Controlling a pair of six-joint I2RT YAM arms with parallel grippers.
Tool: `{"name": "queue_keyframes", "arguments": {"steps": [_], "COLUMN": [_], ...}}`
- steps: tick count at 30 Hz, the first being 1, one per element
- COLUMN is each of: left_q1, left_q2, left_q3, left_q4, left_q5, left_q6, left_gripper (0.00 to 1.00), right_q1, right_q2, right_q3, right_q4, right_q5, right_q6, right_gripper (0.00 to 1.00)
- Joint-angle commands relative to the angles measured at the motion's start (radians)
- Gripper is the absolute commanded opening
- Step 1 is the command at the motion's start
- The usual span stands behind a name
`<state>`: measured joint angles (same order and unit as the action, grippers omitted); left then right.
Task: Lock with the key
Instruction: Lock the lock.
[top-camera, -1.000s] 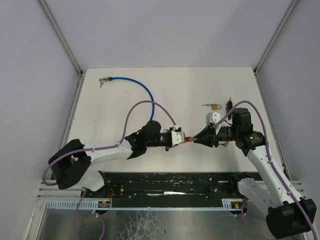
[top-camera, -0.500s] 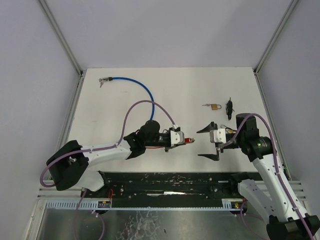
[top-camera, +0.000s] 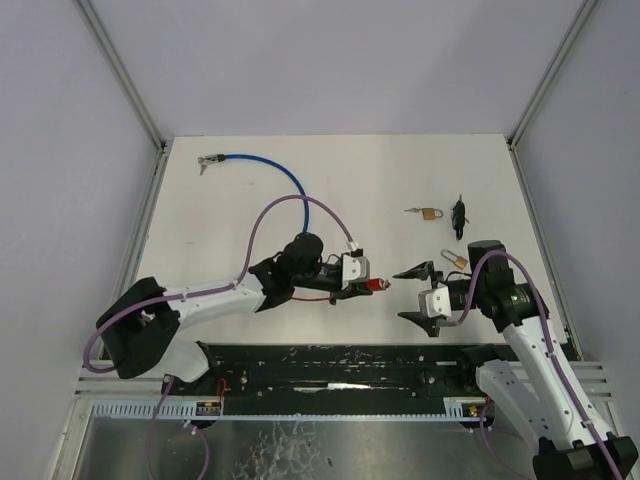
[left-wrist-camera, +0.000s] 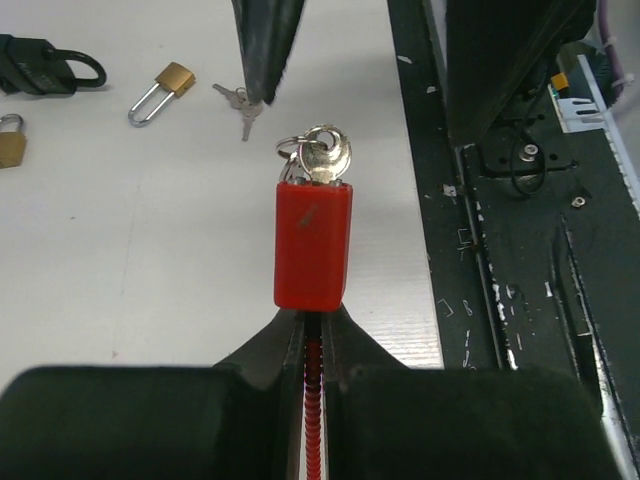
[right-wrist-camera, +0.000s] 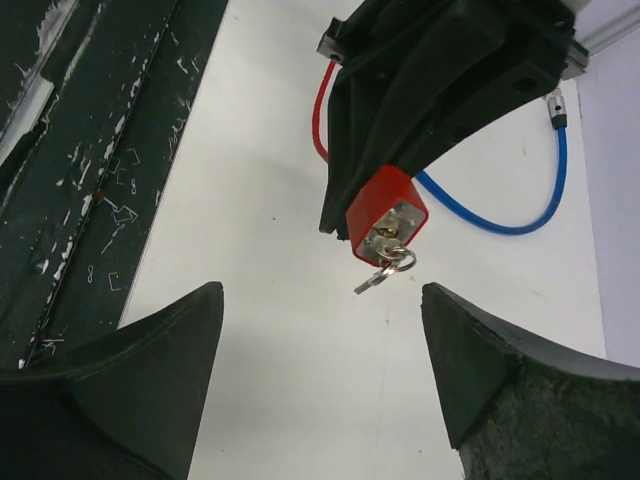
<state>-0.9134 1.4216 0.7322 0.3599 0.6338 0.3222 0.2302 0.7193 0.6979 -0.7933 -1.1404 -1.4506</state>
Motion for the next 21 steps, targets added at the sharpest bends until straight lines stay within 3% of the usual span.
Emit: {"name": "queue_keyframes", "arguments": {"steps": [1, 11, 21], "left_q1": [0.007, 0.006, 0.007], "left_q2": [0.042, 0.097, 0.12], "left_q3": [0.074, 0.137, 0.164], "left_q4": [-0.051, -0.154, -0.185], "left_q5": [0.073, 0.133, 0.17], "left_q6": [-0.021, 0.015, 0.024], "left_gripper": [0.0, 0.01, 0.0], "right_q1": [0.008, 0.009, 0.026], "right_q2": [-0.043, -0.023, 0.003], "right_q3": [-0.032, -0.039, -0.052], "right_q4": [0.096, 0.104, 0.118], "right_q5": [0.015, -0.015, -0.003], "right_q6": [-0.025, -0.037, -0.04], "right_gripper": [0.81, 0.56, 0.43]}}
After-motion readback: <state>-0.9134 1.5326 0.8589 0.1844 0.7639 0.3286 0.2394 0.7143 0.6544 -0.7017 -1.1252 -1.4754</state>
